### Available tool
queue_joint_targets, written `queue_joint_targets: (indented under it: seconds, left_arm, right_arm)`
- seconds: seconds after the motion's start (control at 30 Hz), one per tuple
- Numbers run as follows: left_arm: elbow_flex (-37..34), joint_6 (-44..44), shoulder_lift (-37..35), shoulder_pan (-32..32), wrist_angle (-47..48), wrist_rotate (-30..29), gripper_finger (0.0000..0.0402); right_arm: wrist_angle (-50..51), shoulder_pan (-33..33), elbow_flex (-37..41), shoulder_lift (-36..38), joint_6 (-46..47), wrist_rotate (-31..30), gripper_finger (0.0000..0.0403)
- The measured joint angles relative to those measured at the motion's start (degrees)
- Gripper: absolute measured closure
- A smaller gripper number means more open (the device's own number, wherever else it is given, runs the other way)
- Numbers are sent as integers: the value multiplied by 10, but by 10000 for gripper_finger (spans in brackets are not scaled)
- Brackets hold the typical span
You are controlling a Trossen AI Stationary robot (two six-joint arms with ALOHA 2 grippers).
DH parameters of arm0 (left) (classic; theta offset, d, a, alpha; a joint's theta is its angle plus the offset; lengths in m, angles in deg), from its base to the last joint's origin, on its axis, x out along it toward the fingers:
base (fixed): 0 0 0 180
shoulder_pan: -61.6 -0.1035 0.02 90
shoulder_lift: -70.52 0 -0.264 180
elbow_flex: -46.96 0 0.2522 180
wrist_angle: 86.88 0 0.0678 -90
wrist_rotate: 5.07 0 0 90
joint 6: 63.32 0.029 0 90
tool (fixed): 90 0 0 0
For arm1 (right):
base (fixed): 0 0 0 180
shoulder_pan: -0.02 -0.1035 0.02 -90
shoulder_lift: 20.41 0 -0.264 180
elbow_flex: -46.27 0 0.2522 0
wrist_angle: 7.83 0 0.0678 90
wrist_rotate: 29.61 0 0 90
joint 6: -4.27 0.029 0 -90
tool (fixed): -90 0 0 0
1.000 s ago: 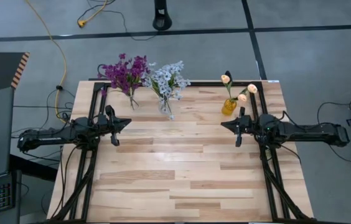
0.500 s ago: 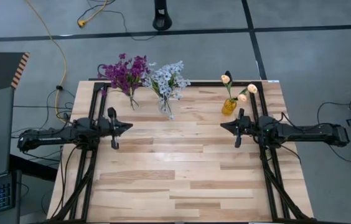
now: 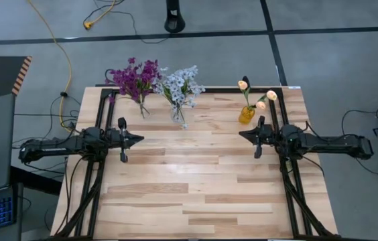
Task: Sort flowers into vase by color
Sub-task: Return to Home Position
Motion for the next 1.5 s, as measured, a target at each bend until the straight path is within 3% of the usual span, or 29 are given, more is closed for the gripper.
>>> queue_joint_targets:
  seconds: [0.33,1.0,1.27,1.5]
  left_arm:
    - [0,-7,0,0,-1,-1,401]
    - [0,14,0,-10,-1,-5,401]
    - [0,-65,0,-10,-1,-5,401]
    - [0,-65,0,-10,-1,-5,401]
  right_arm:
    - [76,1,0,134,-28,12,380]
    - [83,2,1,122,-15,17,361]
    - [83,2,1,122,-15,16,361]
    - [83,2,1,122,-14,16,361]
